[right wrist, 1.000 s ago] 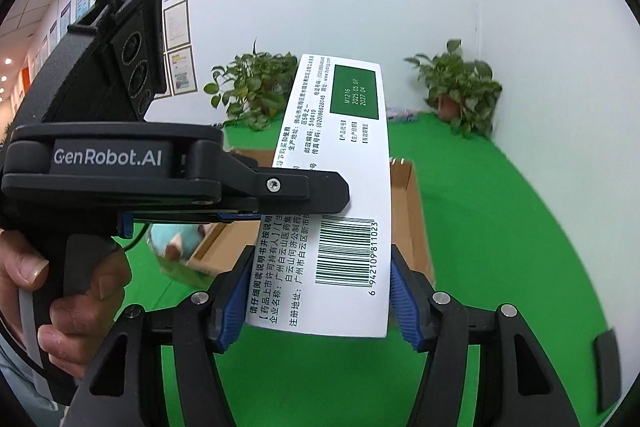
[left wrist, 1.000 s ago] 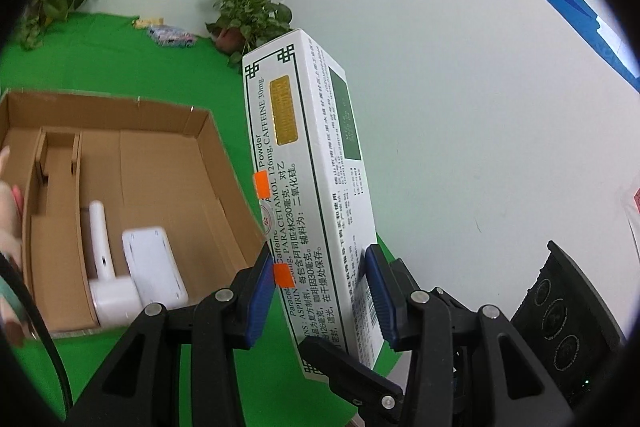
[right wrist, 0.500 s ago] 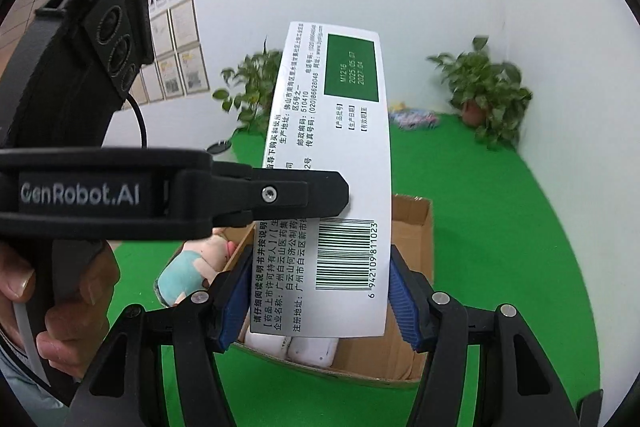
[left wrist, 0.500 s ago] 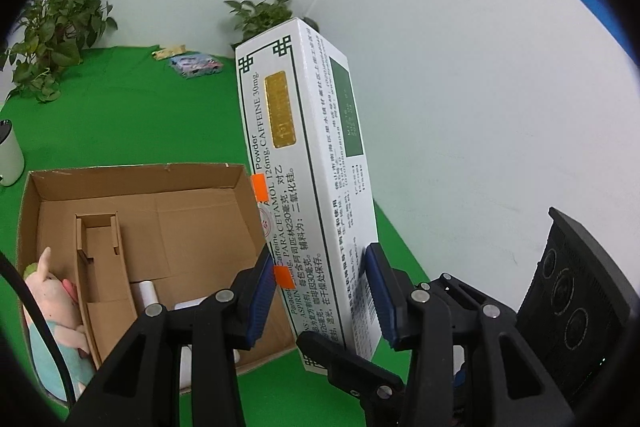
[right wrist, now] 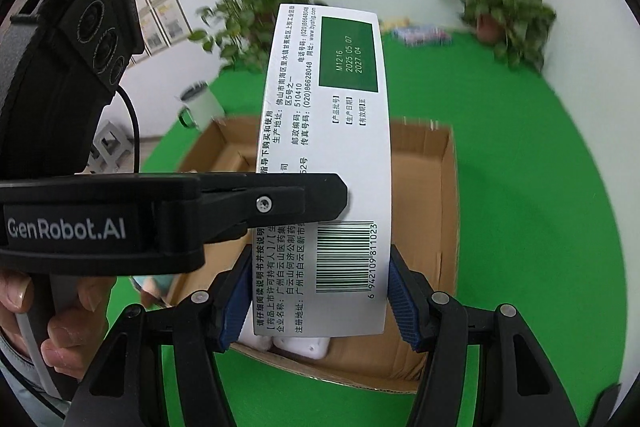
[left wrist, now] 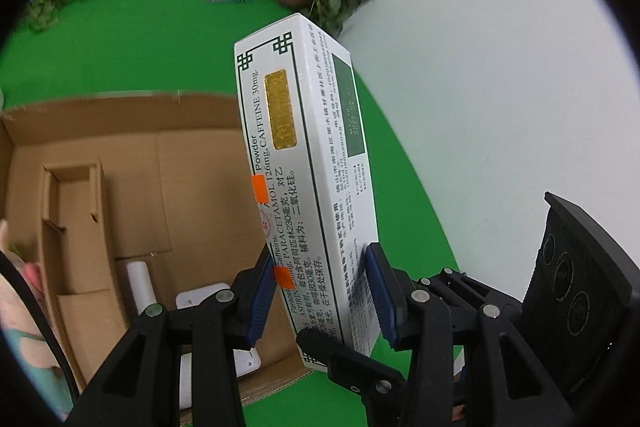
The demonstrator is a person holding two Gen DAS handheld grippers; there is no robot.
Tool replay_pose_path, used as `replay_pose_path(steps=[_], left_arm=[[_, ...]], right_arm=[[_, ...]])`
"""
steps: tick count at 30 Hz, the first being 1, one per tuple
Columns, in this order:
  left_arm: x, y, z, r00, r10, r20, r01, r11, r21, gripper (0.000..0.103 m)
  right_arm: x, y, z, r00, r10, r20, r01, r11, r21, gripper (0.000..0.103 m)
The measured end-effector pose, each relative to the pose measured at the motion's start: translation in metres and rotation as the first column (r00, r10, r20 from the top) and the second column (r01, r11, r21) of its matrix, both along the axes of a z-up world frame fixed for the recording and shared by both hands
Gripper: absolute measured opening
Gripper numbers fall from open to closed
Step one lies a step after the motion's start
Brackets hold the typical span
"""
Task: Organize objects
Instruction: 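Lift the medicine box upright with the right gripper and carry it over the box, then lower the medicine box beside the white device and open the right gripper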
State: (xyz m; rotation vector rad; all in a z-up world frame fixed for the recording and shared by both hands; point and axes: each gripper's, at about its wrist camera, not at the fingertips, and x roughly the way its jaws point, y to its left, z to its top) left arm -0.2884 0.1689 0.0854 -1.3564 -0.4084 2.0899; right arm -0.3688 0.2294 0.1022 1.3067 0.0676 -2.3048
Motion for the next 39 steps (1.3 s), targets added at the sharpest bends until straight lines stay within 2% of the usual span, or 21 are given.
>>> replay_pose_path(steps=[8,13,18,26,29,32,37,39], left_arm=[[0.0,0.017,-0.083,0.99,-0.033,0.139,0.038,0.998,-0.039,0.043],[0.002,0.021,-0.117,0.977,-0.037,0.209,0.044,0.999,-0.028,0.043],[0.0,0.025,-0.135,0.967,-0.036,0.253,0.044,0.999,-0.027,0.044],[0.0,0.028,-0.136,0.956,-0.042,0.291,0.051,0.998,-0.025,0.047],[0.005,0.029,-0.129,0.959,-0.05,0.279,0.072,0.995,-0.07,0.047],[0.012,0.023,-0.119,0.968,-0.024,0.248,0.056,0.991,-0.121,0.047],[0.027,0.0,-0.1,0.981,0.022,0.191,0.002,0.993,-0.122,0.047],[0.04,-0.008,-0.088,0.989,0.031,0.144,-0.011,0.991,-0.135,0.047]], right_arm=[[0.013,0.014,-0.106,0.99,-0.033,0.136,0.034,0.999,-0.003,0.058],[0.015,0.015,-0.14,0.981,-0.045,0.188,0.041,0.999,0.026,0.058],[0.012,0.012,-0.159,0.974,-0.061,0.216,0.05,0.997,0.052,0.058],[0.008,0.002,-0.167,0.969,-0.08,0.233,0.059,0.994,0.094,0.059],[0.01,0.0,-0.169,0.971,-0.075,0.226,0.053,0.993,0.104,0.059],[0.01,-0.004,-0.173,0.969,-0.084,0.234,0.057,0.991,0.118,0.058],[0.011,0.004,-0.168,0.967,-0.098,0.236,0.07,0.99,0.124,0.059],[0.015,0.0,-0.169,0.966,-0.105,0.235,0.075,0.988,0.133,0.059]])
